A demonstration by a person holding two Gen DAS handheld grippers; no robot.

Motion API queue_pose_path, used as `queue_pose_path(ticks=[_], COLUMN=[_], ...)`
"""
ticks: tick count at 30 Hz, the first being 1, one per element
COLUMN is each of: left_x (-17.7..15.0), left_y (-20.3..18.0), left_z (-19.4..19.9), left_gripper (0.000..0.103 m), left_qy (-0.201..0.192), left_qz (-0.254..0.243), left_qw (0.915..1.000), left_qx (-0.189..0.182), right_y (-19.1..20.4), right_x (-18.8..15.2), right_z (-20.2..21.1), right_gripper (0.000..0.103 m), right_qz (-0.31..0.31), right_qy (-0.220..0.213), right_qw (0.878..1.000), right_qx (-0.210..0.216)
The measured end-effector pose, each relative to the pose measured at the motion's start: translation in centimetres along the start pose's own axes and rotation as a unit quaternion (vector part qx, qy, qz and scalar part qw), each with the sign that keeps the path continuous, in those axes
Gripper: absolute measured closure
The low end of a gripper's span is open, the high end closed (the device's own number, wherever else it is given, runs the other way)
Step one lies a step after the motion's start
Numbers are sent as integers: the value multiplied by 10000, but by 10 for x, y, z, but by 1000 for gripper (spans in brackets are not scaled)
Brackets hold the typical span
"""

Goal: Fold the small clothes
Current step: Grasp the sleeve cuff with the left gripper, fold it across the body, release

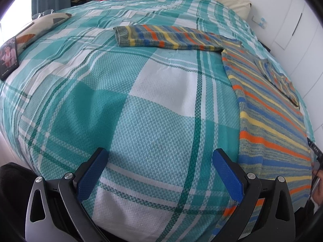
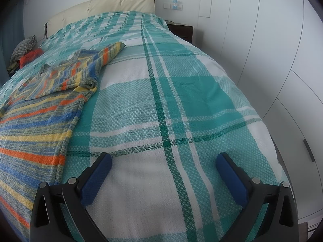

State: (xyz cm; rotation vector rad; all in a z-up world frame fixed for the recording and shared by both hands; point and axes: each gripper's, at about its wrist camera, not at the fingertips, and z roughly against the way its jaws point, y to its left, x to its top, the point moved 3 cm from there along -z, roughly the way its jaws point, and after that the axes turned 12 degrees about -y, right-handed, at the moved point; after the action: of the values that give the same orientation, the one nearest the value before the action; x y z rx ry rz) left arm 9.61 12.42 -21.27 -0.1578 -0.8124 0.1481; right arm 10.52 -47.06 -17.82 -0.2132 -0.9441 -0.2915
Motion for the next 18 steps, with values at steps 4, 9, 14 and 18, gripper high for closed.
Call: queue_pose_path(ticks=[4,9,14,18], left_x=[14,72,140,178], left_y=[6,38,80,73], left_z=[14,23,-16,-71], left_gripper=[1,1,2,2], left_qy=[69,-375,-496,-183], left_qz=[531,1068,1583,1365], left_qw=[9973,9909,9854,9900], left_qx=[-502,-722,-372,-306], right_y=[0,0,0,1], right_x=[0,0,0,0], right_z=[0,0,0,0], right_gripper=[1,0,0,0], right_qz=[12,12,12,18], right_qy=[7,7,9,10], right_qw=[10000,10000,10000,10000], right_qx=[-11,-11,-12,-19])
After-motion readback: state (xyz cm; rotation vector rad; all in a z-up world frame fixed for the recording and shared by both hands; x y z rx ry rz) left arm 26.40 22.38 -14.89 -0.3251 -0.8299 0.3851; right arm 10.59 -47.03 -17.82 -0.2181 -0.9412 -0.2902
